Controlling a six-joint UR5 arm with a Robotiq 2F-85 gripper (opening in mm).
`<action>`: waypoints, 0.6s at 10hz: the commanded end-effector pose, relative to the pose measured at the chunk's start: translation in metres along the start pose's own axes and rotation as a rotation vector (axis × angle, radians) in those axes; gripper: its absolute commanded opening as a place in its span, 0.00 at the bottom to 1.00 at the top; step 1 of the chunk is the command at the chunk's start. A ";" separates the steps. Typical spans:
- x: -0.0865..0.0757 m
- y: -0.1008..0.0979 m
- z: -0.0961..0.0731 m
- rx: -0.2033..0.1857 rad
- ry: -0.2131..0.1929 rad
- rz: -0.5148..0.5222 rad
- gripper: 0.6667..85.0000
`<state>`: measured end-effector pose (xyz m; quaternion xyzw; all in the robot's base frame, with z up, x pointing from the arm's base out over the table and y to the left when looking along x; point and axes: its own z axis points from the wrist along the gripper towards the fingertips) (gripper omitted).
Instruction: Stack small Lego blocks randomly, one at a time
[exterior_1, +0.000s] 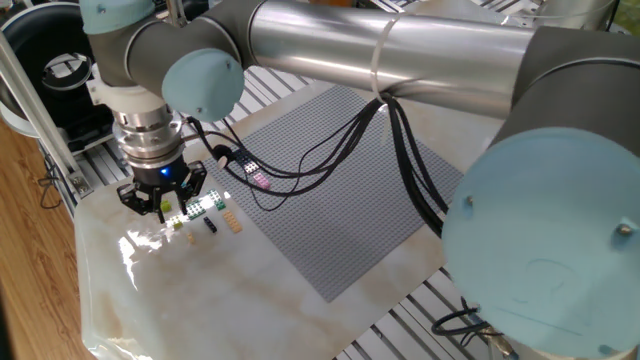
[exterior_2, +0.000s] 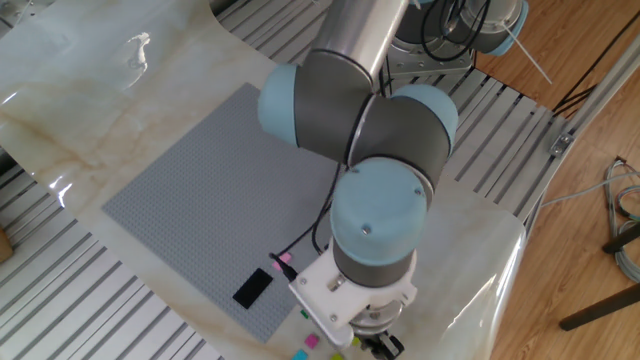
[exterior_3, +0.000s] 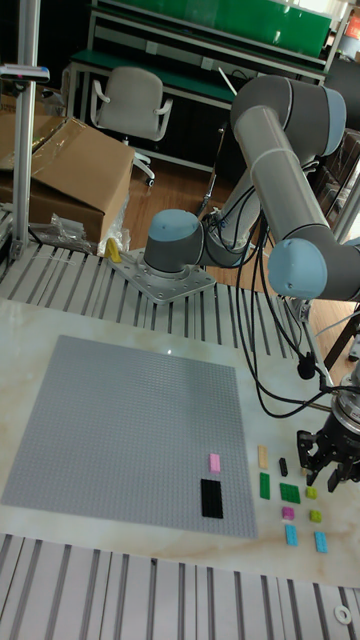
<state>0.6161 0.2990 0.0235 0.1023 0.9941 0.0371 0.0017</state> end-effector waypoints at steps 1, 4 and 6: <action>0.003 0.005 0.001 -0.012 0.017 -0.029 0.42; 0.000 0.008 0.004 -0.024 0.010 -0.015 0.42; 0.000 0.004 0.003 -0.012 0.009 -0.030 0.42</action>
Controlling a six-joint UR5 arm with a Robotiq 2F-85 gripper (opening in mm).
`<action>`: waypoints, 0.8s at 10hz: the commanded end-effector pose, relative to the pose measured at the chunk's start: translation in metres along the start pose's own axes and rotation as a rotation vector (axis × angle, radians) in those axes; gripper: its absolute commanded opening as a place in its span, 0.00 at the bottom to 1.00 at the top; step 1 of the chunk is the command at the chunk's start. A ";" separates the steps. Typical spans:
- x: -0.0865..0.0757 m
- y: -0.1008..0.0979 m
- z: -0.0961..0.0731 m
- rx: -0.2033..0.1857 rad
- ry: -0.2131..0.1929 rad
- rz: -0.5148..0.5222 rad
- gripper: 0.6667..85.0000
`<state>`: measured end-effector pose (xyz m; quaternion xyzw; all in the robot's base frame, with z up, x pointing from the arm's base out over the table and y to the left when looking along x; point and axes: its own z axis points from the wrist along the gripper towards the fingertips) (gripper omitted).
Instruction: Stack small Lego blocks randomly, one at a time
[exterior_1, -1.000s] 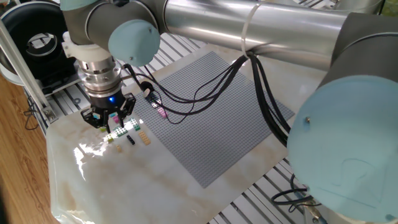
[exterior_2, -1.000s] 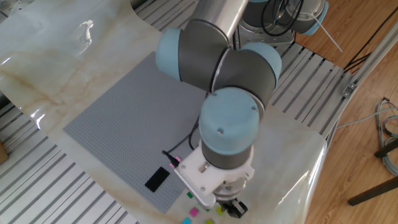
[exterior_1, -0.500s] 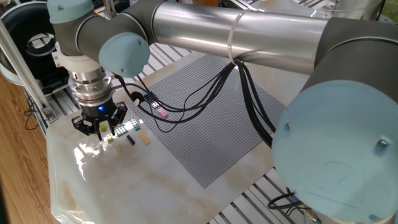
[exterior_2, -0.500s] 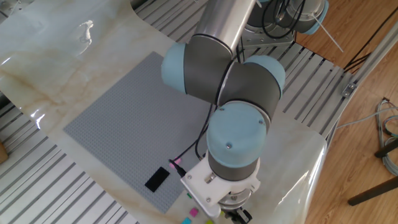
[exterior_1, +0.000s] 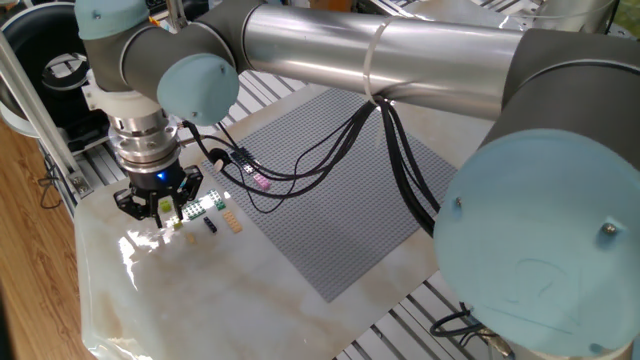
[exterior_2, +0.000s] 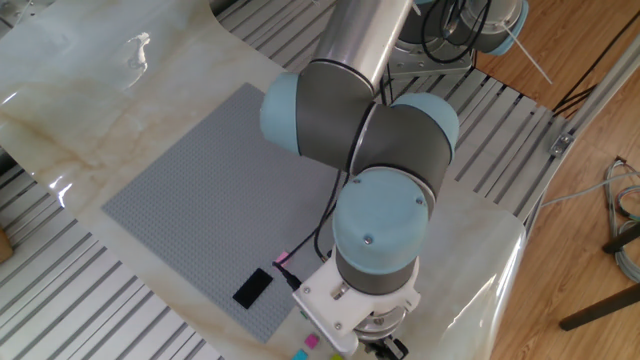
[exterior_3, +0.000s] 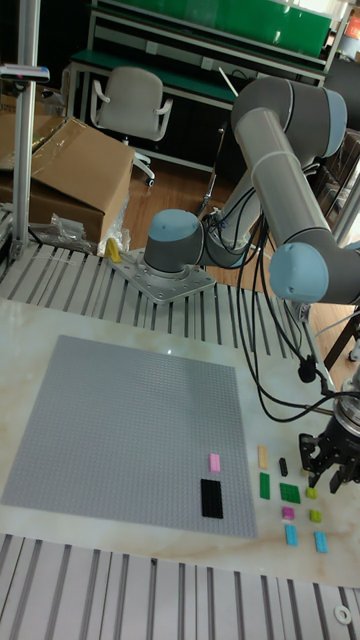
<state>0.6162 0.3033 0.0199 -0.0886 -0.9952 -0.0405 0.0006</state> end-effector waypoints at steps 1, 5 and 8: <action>-0.003 -0.003 0.000 0.007 -0.004 -0.020 0.42; -0.009 -0.008 0.004 0.003 -0.012 -0.014 0.42; -0.008 -0.008 0.008 0.000 -0.001 0.018 0.42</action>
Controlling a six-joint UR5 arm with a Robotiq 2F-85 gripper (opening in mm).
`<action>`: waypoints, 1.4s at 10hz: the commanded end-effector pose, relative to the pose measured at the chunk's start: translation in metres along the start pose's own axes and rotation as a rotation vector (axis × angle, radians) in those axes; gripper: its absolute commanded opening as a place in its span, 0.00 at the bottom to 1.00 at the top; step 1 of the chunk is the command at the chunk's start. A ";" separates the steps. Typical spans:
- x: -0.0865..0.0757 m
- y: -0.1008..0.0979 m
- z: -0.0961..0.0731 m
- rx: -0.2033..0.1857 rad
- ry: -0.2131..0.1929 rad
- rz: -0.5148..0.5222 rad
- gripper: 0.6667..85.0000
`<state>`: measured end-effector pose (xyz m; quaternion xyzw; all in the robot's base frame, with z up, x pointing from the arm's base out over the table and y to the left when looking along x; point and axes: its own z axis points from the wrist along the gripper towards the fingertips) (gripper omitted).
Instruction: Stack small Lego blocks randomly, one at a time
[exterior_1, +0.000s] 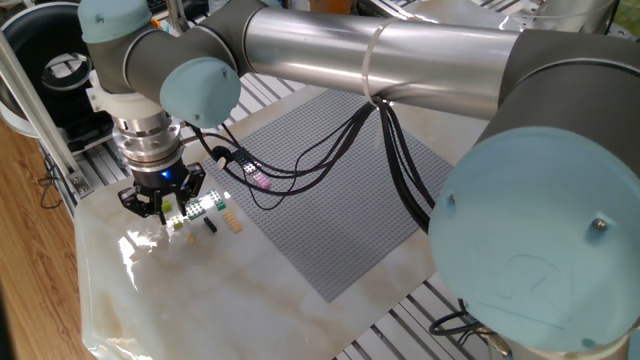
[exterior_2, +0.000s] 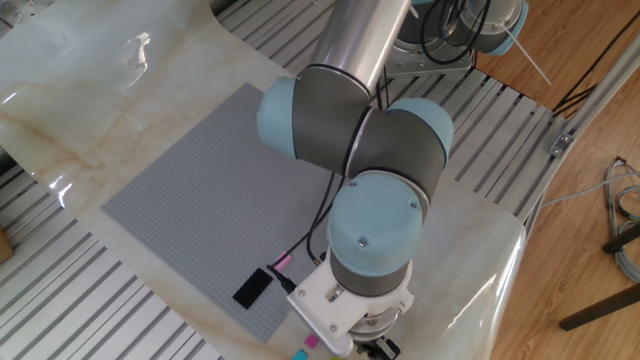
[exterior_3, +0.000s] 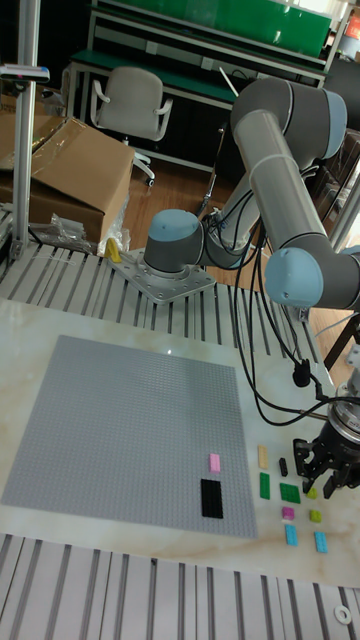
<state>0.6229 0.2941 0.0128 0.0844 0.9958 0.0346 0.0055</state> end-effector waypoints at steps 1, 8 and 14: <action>0.002 0.000 0.002 -0.015 0.014 0.030 0.42; 0.004 0.000 0.008 -0.006 0.004 0.018 0.38; 0.003 -0.003 0.010 0.016 -0.012 -0.012 0.24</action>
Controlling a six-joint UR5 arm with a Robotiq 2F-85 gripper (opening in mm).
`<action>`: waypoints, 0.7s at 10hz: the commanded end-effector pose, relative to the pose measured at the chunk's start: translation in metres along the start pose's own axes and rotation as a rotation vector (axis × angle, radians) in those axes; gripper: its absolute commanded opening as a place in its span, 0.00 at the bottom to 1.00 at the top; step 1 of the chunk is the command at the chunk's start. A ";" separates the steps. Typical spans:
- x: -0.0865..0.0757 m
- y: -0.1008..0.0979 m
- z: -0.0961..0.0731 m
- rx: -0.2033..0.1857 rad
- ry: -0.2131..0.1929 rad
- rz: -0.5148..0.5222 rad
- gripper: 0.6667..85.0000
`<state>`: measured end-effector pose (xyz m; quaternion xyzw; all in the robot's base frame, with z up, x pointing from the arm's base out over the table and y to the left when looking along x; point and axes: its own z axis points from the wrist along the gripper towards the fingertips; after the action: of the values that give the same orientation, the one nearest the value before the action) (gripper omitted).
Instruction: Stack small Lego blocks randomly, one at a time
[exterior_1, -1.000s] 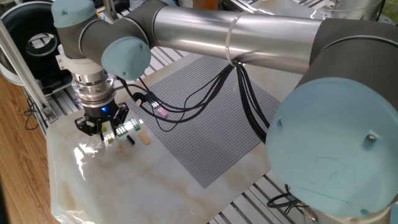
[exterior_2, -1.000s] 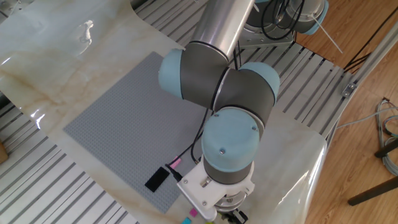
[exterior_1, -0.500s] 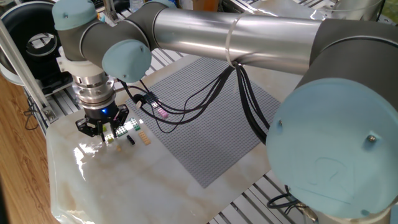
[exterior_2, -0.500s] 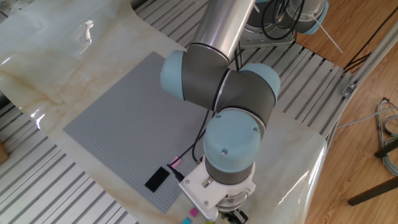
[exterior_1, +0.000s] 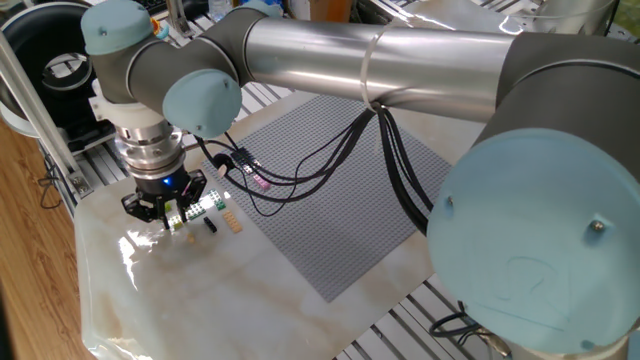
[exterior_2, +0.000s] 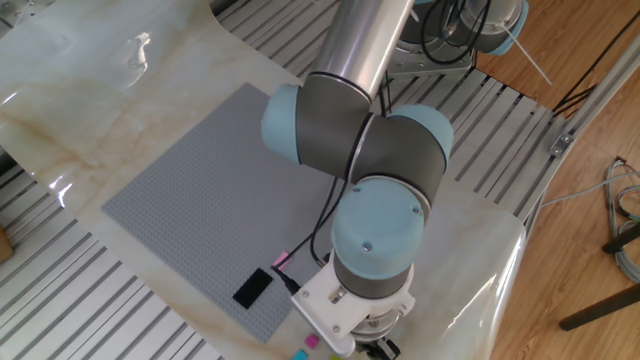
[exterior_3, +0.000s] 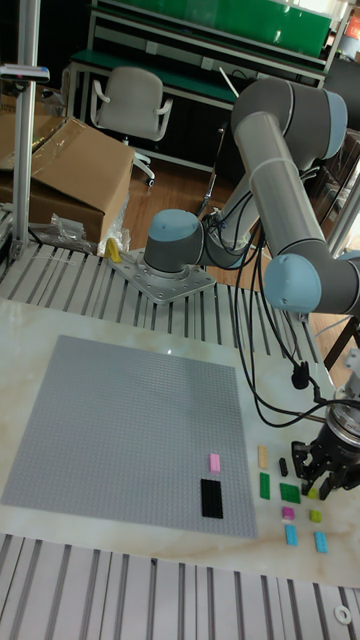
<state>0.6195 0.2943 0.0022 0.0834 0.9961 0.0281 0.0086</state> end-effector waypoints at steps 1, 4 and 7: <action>-0.003 -0.008 0.000 0.022 -0.016 -0.027 0.06; 0.003 0.001 -0.015 0.003 -0.019 -0.043 0.01; 0.013 0.005 -0.033 -0.012 -0.006 -0.097 0.01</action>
<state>0.6131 0.2952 0.0220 0.0508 0.9982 0.0253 0.0179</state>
